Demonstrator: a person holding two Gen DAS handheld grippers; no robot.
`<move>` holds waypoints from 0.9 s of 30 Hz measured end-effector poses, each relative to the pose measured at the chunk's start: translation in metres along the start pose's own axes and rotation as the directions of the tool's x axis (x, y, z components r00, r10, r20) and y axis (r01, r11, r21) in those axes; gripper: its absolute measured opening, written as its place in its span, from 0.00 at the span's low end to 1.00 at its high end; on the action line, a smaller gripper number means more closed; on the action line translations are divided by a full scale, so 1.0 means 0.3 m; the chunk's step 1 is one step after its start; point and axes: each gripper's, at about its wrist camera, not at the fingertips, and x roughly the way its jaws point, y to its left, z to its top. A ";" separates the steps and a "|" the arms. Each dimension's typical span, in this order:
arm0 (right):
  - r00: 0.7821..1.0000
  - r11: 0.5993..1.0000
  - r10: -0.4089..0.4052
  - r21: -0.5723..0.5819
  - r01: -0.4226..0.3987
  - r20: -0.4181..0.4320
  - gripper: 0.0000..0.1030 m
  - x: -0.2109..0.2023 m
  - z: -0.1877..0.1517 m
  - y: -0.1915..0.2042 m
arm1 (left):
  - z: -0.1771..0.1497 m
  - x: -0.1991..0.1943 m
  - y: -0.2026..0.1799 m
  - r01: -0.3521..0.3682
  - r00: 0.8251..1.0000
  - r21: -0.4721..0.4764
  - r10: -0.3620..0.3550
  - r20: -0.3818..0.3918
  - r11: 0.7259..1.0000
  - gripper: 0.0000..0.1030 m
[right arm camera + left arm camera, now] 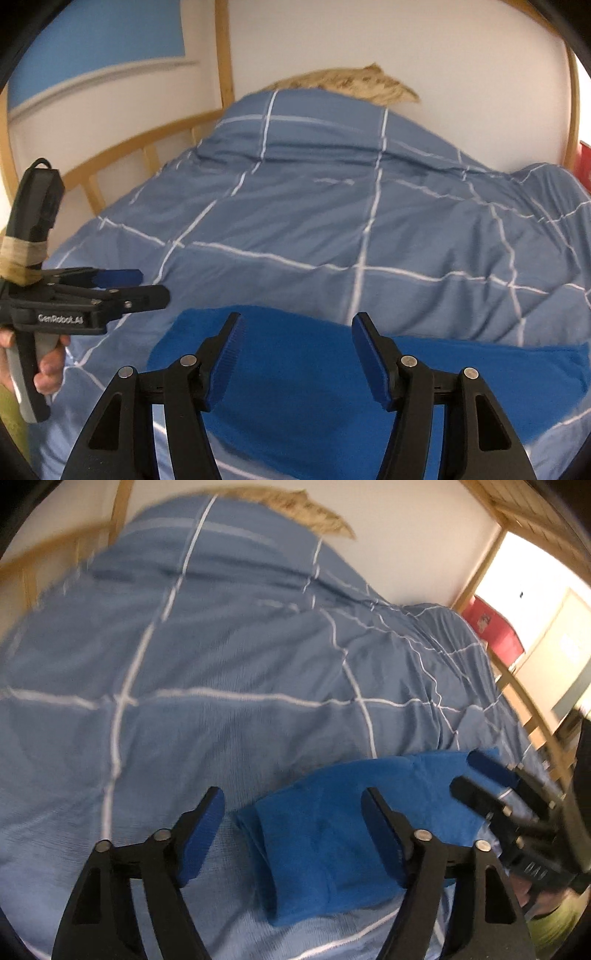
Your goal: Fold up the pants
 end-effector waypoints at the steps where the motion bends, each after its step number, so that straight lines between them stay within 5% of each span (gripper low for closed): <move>1: 1.000 1.000 0.000 0.002 0.000 -0.012 0.59 0.021 -0.002 0.015 | 0.001 0.020 0.016 0.015 1.000 -0.017 -0.015 -0.010 1.000 0.67; 11: 0.996 1.000 -0.022 -0.006 0.022 -0.089 0.59 0.185 -0.043 0.050 | 0.001 0.214 0.093 0.086 0.989 -0.093 -0.096 -0.111 0.992 0.58; 16: 0.995 1.000 -0.019 0.002 0.019 -0.099 0.59 0.211 -0.053 0.053 | -0.012 0.239 0.104 0.160 0.977 -0.120 -0.174 -0.123 0.980 0.37; 27: 0.994 1.000 -0.024 -0.022 0.022 -0.102 0.59 0.263 -0.068 0.074 | -0.046 0.188 0.081 0.057 0.994 -0.045 -0.061 -0.089 0.997 0.32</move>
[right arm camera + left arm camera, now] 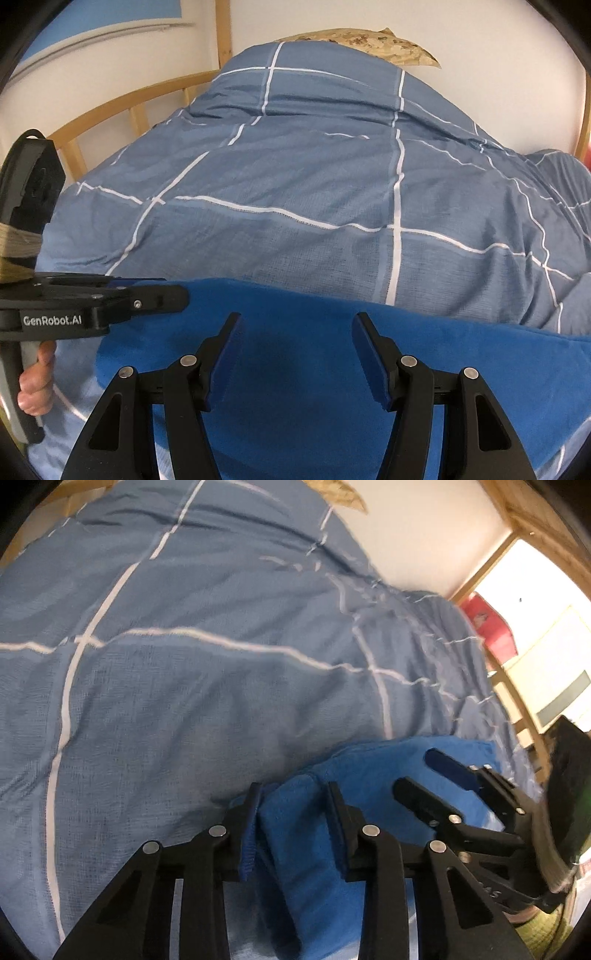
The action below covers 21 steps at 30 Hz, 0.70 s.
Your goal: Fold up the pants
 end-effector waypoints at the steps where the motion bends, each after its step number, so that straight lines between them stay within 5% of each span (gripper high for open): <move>1: 1.000 1.000 0.000 0.001 0.000 -0.007 0.59 0.009 -0.001 0.002 | -0.003 0.010 0.003 -0.008 1.000 -0.003 0.008 -0.004 1.000 0.32; 4: 1.000 1.000 0.000 0.005 0.000 -0.019 0.59 0.020 -0.009 -0.002 | -0.009 0.026 0.007 -0.034 0.999 -0.006 0.034 -0.004 0.999 0.34; 8: 1.000 1.000 -0.002 0.009 0.002 -0.006 0.59 -0.001 -0.019 -0.024 | -0.011 -0.018 -0.020 -0.134 0.990 0.008 0.134 0.041 0.991 0.60; 12: 1.000 0.999 0.015 0.038 -0.016 0.016 0.59 -0.057 -0.022 -0.062 | -0.036 -0.128 -0.102 -0.270 0.958 0.058 0.262 0.119 0.961 0.66; 21: 0.994 0.996 0.073 0.036 -0.076 0.077 0.59 -0.266 -0.050 -0.147 | -0.152 -0.352 -0.367 -0.370 0.905 0.110 0.331 0.265 0.923 0.69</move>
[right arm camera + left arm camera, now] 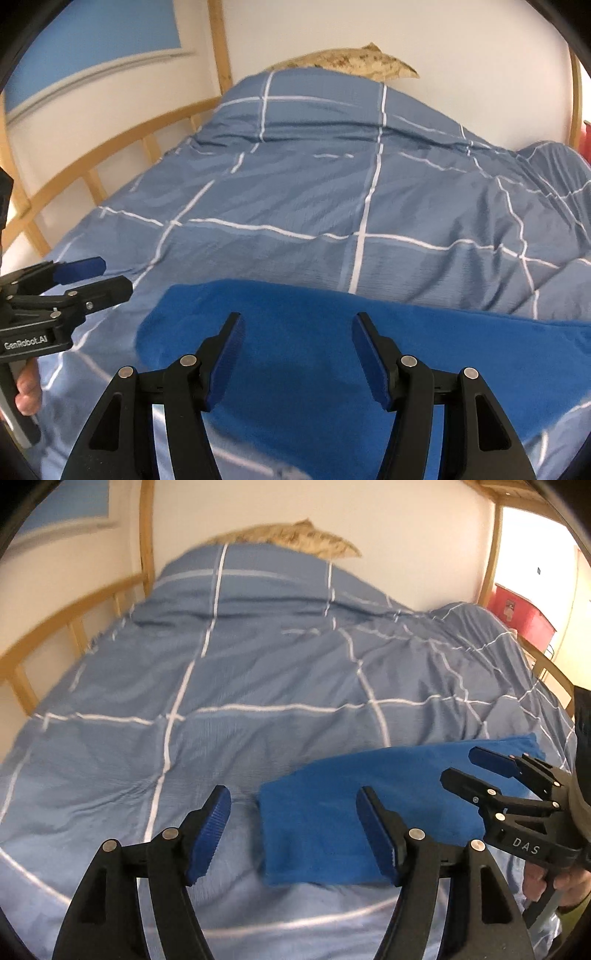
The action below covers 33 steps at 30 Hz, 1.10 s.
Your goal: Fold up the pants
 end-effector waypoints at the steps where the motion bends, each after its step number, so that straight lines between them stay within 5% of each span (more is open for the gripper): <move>1: 1.000 1.000 0.002 -0.007 -0.002 0.011 0.59 -0.031 -0.002 -0.006 | 0.000 -0.026 -0.027 -0.014 1.000 0.008 0.014 0.008 1.000 0.69; 6: 0.998 1.000 0.020 -0.022 -0.019 0.057 0.59 -0.202 -0.020 -0.064 | -0.010 -0.151 -0.181 -0.080 0.995 0.055 0.076 0.070 0.995 0.71; 18: 0.989 1.000 -0.021 0.023 0.018 0.144 0.70 -0.510 -0.133 -0.325 | -0.065 -0.298 -0.518 -0.006 0.987 0.061 -0.004 0.161 0.998 0.82; 33: 0.977 0.972 -0.129 0.219 0.090 0.171 0.70 -0.605 -0.237 -0.841 | -0.015 -0.091 -0.982 0.077 0.979 0.124 -0.099 0.178 0.989 0.86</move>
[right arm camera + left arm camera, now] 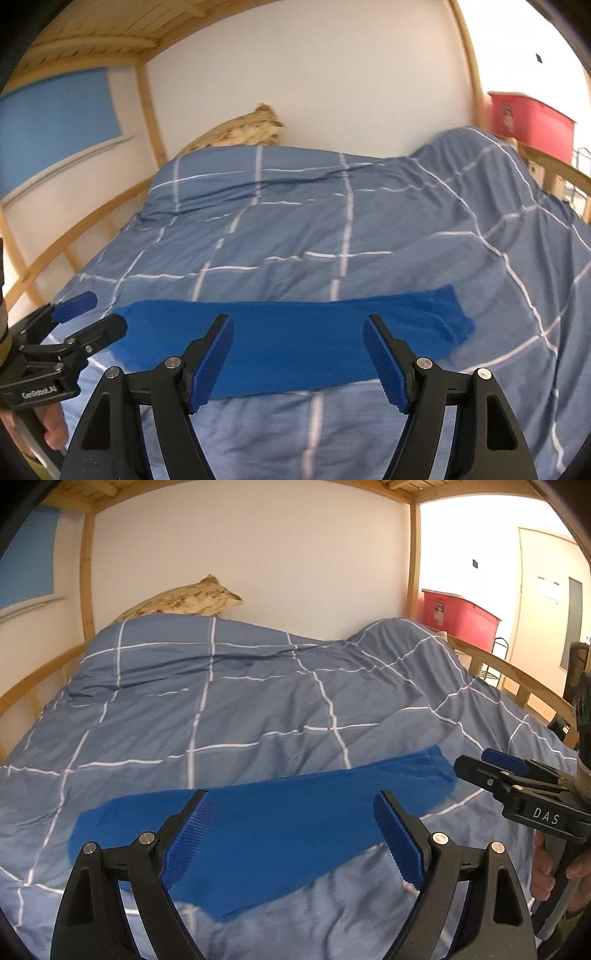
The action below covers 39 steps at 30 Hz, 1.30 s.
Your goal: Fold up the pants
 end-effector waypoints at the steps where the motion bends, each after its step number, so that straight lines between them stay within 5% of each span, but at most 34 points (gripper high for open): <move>1: 1.000 1.000 -0.011 0.018 0.011 0.001 0.70 0.005 -0.005 -0.046 | 0.002 0.017 -0.017 0.001 1.000 -0.001 -0.001 0.000 1.000 0.86; 15: 0.995 0.953 -0.095 0.287 0.100 -0.029 0.70 0.168 -0.123 -0.510 | 0.001 0.360 -0.326 0.025 0.997 0.063 -0.020 -0.080 0.998 0.86; 25: 0.998 0.901 -0.036 0.431 0.059 -0.060 0.58 0.306 -0.221 -0.635 | -0.047 0.489 -0.406 0.009 0.992 0.128 0.007 -0.126 0.992 0.86; 37: 0.995 0.859 0.021 0.511 0.031 -0.095 0.54 0.442 -0.232 -0.716 | -0.080 0.593 -0.420 -0.001 0.984 0.110 0.021 -0.178 0.994 0.86; 39: 0.995 0.861 0.020 0.508 0.034 -0.100 0.47 0.449 -0.229 -0.716 | -0.086 0.606 -0.417 0.005 0.981 0.098 0.014 -0.195 0.995 0.86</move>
